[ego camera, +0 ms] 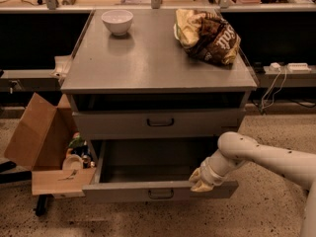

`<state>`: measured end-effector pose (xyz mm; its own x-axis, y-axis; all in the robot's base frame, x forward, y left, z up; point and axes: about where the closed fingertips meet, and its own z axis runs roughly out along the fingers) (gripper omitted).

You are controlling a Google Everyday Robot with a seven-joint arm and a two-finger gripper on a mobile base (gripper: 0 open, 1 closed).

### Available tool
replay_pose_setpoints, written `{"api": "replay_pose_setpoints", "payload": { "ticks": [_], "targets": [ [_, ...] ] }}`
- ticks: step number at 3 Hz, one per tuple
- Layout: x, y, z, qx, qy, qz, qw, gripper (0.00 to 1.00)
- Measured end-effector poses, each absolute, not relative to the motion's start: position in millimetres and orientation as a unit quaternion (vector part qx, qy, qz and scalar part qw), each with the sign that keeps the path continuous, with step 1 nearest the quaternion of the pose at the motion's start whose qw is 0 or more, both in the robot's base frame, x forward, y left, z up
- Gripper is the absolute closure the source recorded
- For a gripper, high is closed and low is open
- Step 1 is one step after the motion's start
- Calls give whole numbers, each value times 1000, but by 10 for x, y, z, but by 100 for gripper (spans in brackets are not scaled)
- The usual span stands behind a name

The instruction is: Open middle drawer

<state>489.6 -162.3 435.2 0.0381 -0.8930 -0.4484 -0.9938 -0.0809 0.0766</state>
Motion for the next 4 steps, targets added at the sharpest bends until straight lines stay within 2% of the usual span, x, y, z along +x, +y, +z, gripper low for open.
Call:
{"api": "replay_pose_setpoints", "payload": {
  "ticks": [2, 3, 4],
  "targets": [
    [4896, -1623, 4352, -709, 665, 195, 129, 4],
    [4848, -1605, 4320, -711, 663, 199, 125, 0],
    [4634, -1585, 4155, -719, 653, 215, 101, 0]
  ]
}}
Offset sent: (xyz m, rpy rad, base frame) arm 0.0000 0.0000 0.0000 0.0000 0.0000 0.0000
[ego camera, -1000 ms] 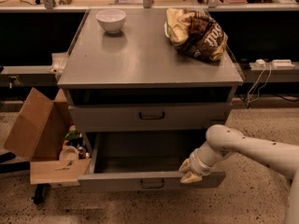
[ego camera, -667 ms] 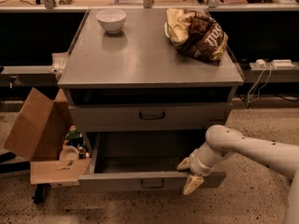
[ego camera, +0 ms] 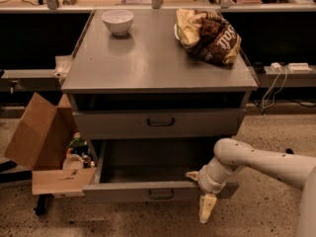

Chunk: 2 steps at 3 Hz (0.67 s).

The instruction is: Open middle drawer

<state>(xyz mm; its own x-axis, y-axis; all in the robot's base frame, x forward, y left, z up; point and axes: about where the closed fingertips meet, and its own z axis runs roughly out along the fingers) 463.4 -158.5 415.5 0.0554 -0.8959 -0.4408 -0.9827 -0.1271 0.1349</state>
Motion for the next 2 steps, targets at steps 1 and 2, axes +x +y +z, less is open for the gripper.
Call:
{"api": "replay_pose_setpoints", "payload": {
  "ticks": [1, 2],
  "targets": [
    [4402, -1629, 4097, -721, 647, 230, 94, 22],
    [4364, -1643, 4135, -722, 645, 230, 97, 45]
  ]
}}
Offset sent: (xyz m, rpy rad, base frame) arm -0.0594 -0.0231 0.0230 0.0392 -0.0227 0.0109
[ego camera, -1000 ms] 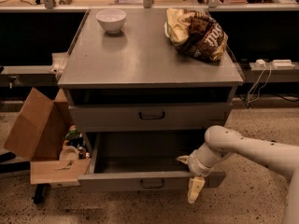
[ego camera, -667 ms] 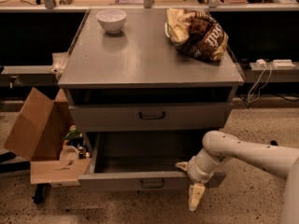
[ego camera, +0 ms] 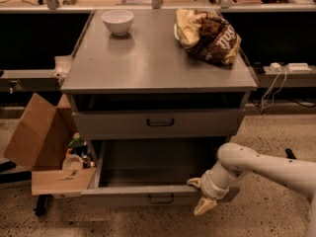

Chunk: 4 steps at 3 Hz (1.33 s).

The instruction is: Open middle drawer

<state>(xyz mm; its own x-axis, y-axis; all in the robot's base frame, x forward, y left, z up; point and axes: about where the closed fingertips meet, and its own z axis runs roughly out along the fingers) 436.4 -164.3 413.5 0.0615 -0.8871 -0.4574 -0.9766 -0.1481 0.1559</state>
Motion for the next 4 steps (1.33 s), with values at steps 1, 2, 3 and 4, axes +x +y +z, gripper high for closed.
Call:
{"api": "replay_pose_setpoints", "payload": {
  "ticks": [1, 2, 3, 4],
  "targets": [
    [4398, -1647, 4146, -722, 645, 230, 97, 67],
    [4385, -1650, 4169, -722, 644, 231, 99, 96],
    [4266, -1652, 4205, -724, 640, 236, 104, 83],
    [4266, -1652, 4204, -724, 640, 236, 104, 53]
  ]
}}
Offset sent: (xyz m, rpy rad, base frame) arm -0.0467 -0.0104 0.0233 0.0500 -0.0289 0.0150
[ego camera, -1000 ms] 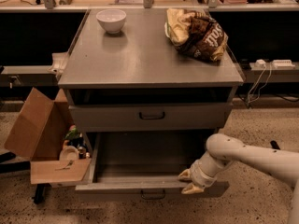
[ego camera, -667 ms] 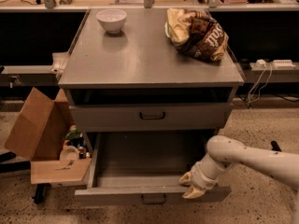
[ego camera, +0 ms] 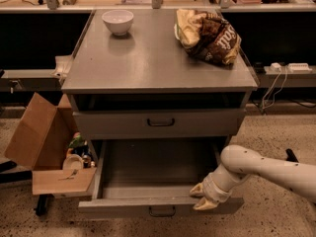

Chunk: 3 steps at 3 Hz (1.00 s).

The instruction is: Open middle drawer

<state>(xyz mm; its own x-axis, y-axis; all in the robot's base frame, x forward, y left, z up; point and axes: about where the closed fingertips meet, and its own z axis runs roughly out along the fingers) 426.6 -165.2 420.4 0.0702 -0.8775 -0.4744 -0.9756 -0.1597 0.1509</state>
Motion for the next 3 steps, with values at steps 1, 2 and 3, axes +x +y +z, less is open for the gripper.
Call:
{"api": "replay_pose_setpoints", "payload": {
  "ticks": [1, 2, 3],
  "targets": [
    [4265, -1652, 4204, -724, 640, 236, 104, 29],
    [4265, -1652, 4204, -724, 640, 236, 104, 7],
    [4265, -1652, 4204, -724, 640, 236, 104, 0]
  ]
}}
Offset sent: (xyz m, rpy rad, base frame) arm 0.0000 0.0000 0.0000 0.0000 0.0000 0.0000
